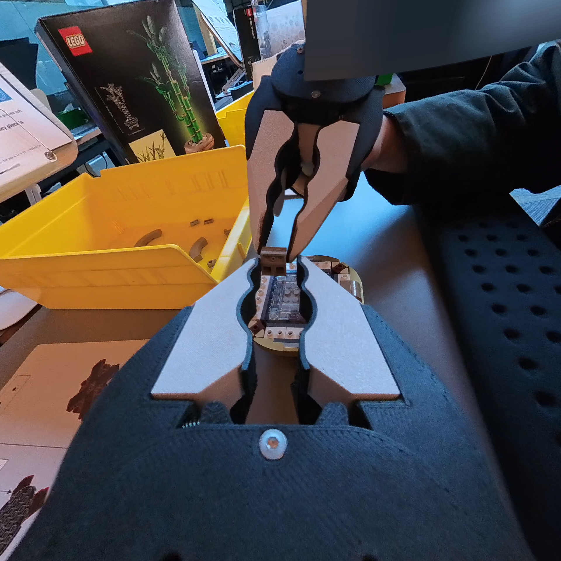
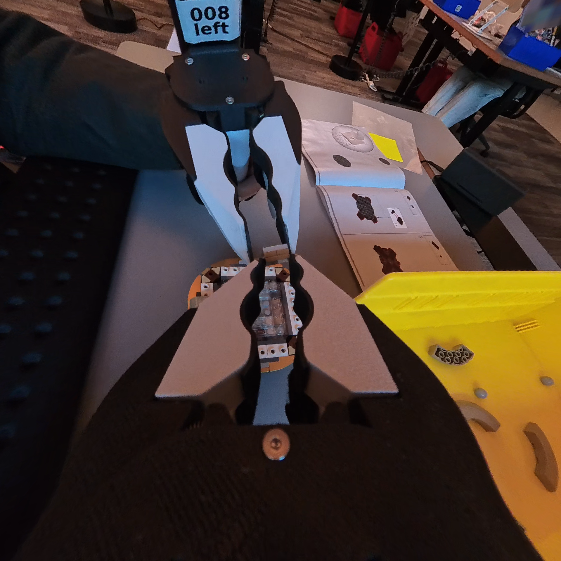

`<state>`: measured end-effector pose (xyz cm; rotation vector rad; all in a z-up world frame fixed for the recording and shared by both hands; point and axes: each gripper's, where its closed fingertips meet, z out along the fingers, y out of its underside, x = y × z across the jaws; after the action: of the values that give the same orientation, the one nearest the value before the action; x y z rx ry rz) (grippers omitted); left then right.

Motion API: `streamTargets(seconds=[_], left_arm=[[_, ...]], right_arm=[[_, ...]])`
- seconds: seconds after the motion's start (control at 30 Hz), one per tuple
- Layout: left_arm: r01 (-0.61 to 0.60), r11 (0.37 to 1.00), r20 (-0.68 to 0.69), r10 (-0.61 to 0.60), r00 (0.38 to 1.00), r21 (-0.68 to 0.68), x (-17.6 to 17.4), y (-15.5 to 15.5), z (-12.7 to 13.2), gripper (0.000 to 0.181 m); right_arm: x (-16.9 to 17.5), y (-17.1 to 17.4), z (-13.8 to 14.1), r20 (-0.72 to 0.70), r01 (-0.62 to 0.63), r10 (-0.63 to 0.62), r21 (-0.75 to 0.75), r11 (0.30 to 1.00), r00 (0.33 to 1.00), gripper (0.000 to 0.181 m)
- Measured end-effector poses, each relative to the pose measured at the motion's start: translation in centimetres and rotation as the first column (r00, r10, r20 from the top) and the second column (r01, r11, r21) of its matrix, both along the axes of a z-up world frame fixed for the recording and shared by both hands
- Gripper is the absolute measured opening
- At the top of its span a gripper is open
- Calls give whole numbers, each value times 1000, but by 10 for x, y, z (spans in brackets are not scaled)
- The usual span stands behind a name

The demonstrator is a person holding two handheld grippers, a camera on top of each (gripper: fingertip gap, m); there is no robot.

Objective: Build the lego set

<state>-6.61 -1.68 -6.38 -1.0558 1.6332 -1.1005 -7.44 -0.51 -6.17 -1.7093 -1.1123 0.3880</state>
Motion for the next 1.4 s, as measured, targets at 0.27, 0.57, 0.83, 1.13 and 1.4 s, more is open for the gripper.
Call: streamTargets(seconds=[0.27, 0.57, 0.83, 1.13, 1.4], left_arm=[[19, 1000, 1, -19, 1000, -3, -4, -1, 1, 17], [17, 999, -14, -16, 1000, 45, -4, -1, -3, 15], [33, 998, -8, -32, 999, 56, -6, -4, -1, 14], [96, 995, 70, -94, 993, -29, -11, -12, 18, 14], [114, 992, 90, -109, 990, -46, -12, -15, 23, 14]], right_arm=[[-1, -3, -7, 52, -20, 19, 6, 1000, 998, 14], [-3, -4, -9, 38, -27, 28, -22, 999, 999, 14], [-4, -6, -6, 7, -42, 42, -25, 999, 999, 14], [-8, -17, 16, -188, -136, 126, -41, 990, 974, 15], [-11, -19, 21, -230, -158, 146, -34, 987, 962, 14]])
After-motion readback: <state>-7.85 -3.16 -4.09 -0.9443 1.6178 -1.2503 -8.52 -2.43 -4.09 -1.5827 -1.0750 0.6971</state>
